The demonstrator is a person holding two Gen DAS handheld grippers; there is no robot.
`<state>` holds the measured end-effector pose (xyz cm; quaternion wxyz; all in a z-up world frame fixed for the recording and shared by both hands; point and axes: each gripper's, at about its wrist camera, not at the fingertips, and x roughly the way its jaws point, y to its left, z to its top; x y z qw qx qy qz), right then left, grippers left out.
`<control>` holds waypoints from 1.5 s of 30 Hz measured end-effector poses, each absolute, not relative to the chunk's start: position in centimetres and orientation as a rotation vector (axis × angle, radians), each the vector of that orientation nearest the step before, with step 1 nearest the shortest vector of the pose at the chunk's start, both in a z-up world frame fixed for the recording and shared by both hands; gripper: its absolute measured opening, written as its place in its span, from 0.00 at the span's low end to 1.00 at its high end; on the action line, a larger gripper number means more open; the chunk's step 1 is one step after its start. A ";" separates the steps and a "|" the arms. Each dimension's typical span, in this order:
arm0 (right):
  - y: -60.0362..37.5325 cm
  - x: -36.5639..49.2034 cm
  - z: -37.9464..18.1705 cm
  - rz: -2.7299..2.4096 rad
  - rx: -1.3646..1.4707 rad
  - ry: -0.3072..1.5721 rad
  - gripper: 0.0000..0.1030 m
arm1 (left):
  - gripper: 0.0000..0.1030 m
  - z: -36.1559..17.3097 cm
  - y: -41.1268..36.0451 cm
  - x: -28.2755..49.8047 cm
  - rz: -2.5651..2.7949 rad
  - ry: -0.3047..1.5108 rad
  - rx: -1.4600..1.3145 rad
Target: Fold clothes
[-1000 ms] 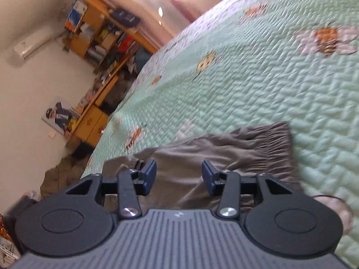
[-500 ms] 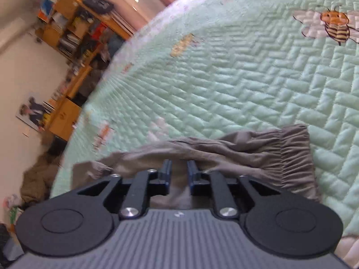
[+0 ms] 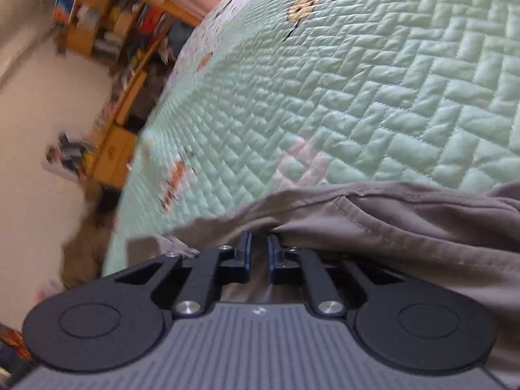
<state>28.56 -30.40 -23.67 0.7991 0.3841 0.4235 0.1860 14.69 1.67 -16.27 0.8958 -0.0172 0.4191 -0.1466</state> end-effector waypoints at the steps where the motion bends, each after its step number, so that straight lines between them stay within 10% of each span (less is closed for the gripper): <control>1: -30.7 28.1 -23.3 0.400 0.826 0.888 0.21 | 0.98 -16.3 1.9 14.7 -0.305 0.865 -0.038; 4: -31.7 26.3 -22.5 0.400 0.813 0.823 0.38 | 0.98 -16.7 2.2 14.9 -0.301 0.870 -0.052; 7: -33.3 26.2 -23.6 0.332 0.839 0.856 0.27 | 0.98 -17.1 2.4 14.8 -0.290 0.885 -0.066; 21: -34.5 15.8 -19.8 0.432 0.832 0.751 0.48 | 0.98 -16.9 -2.0 13.8 -0.415 0.921 0.008; 26: -35.3 12.6 -21.2 0.284 0.725 0.874 0.45 | 0.99 -18.3 -6.3 13.8 -0.532 0.993 0.090; 30: -37.4 9.5 -23.3 0.237 0.799 0.890 0.10 | 0.99 -19.9 -8.1 11.2 -0.550 0.968 0.271; 37: -35.8 10.1 -20.4 0.404 0.834 0.787 0.38 | 0.99 -17.2 -5.7 11.9 -0.605 0.962 0.098; 43: -29.7 15.6 -19.0 0.483 0.580 0.877 0.37 | 0.99 -17.4 -6.5 14.7 -0.555 0.972 0.097; 45: -28.7 16.1 -21.0 0.474 0.538 0.989 0.24 | 0.98 -19.0 -7.1 15.2 -0.577 1.055 0.109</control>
